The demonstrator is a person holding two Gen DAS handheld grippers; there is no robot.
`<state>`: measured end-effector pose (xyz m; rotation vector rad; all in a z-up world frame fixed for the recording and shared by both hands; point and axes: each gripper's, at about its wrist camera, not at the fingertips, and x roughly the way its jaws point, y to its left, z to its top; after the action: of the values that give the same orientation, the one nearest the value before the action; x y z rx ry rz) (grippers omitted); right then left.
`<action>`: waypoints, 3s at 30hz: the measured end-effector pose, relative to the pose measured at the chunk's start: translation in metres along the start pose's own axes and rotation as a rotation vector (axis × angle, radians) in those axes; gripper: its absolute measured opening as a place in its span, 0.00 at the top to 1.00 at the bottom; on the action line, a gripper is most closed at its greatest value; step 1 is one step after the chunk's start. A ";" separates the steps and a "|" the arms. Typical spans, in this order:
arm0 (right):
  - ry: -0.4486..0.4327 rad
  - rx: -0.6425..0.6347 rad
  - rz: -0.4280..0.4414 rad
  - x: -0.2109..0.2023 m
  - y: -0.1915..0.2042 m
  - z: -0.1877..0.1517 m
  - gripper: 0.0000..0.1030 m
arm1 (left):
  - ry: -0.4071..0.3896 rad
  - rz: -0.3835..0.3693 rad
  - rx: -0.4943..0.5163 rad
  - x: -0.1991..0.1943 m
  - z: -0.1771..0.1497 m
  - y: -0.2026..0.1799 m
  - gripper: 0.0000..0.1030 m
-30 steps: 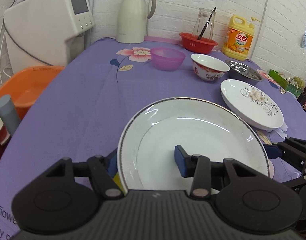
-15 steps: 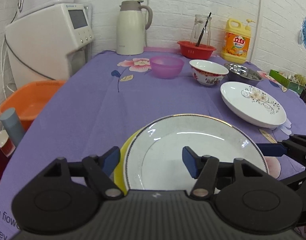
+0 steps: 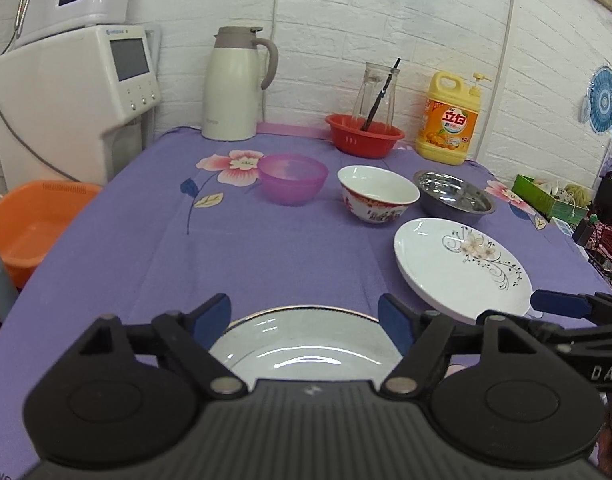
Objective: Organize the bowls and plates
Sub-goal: 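Open the left gripper and release the plate stack, then move the left gripper to the white floral plate and grip its rim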
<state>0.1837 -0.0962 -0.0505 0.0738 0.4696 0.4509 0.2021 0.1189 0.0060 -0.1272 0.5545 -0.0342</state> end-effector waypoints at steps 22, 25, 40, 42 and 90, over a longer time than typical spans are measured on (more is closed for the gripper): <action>0.031 0.134 -0.135 0.062 -0.122 0.009 0.00 | 0.219 -0.195 0.041 0.124 0.051 -0.070 0.27; 0.044 0.125 -0.130 0.065 -0.121 0.007 0.00 | 0.275 -0.193 0.048 0.152 0.050 -0.080 0.28; 0.118 -0.012 -0.177 0.081 -0.100 0.006 0.00 | 0.289 -0.130 0.139 0.181 0.041 -0.097 0.31; 0.122 -0.020 -0.171 0.083 -0.098 0.006 0.00 | 0.288 -0.129 0.136 0.180 0.041 -0.097 0.32; 0.105 -0.214 0.048 0.024 0.098 -0.033 0.00 | 0.131 0.009 -0.008 -0.011 -0.030 0.043 0.48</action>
<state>0.1482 0.0017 -0.0734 -0.1457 0.5204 0.5517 0.1766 0.1586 -0.0186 -0.1303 0.6861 -0.0316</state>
